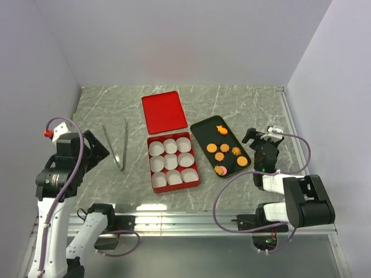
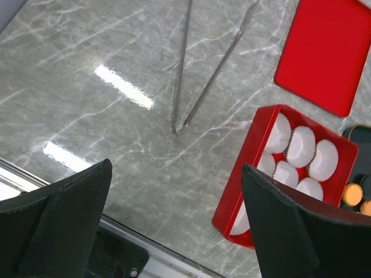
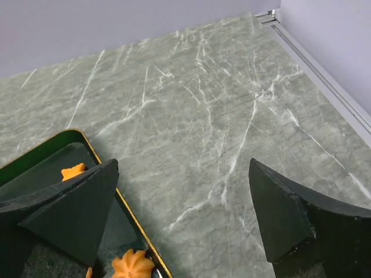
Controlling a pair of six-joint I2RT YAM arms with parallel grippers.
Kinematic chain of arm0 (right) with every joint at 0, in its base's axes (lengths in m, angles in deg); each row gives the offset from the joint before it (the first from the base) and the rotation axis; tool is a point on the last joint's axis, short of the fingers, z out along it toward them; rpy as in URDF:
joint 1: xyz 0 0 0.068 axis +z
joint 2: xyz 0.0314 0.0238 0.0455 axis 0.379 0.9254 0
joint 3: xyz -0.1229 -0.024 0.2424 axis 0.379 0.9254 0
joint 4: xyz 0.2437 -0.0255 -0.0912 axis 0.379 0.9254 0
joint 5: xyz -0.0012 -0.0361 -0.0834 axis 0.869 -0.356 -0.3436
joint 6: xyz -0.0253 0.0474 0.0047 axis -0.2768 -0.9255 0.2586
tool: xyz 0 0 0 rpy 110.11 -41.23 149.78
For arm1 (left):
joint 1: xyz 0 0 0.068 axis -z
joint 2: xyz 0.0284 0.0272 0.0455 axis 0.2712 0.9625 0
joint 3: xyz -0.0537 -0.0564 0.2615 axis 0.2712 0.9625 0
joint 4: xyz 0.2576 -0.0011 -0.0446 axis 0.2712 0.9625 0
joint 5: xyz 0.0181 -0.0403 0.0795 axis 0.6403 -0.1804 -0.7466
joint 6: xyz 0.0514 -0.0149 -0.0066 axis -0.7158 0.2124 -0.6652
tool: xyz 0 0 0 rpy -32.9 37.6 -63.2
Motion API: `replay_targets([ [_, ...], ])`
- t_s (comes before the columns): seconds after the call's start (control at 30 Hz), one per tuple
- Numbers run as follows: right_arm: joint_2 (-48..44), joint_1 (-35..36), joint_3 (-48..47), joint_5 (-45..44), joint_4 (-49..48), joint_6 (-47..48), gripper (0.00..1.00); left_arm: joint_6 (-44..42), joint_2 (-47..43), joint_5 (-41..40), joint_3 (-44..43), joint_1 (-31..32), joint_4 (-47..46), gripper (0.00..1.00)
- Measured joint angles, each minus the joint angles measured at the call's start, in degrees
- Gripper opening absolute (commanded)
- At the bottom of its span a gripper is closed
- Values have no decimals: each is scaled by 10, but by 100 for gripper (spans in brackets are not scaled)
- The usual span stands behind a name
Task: Pack the cookies
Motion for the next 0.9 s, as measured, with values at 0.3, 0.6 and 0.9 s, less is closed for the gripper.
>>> replay_targets([
  [0.3, 0, 0, 0, 0, 0, 0, 100, 7, -45, 23, 6, 54, -4, 99],
  [0.6, 0, 0, 0, 0, 0, 0, 100, 10, -49, 87, 28, 59, -27, 99],
  [0.9, 0, 0, 0, 0, 0, 0, 100, 26, 123, 101, 85, 59, -3, 99],
])
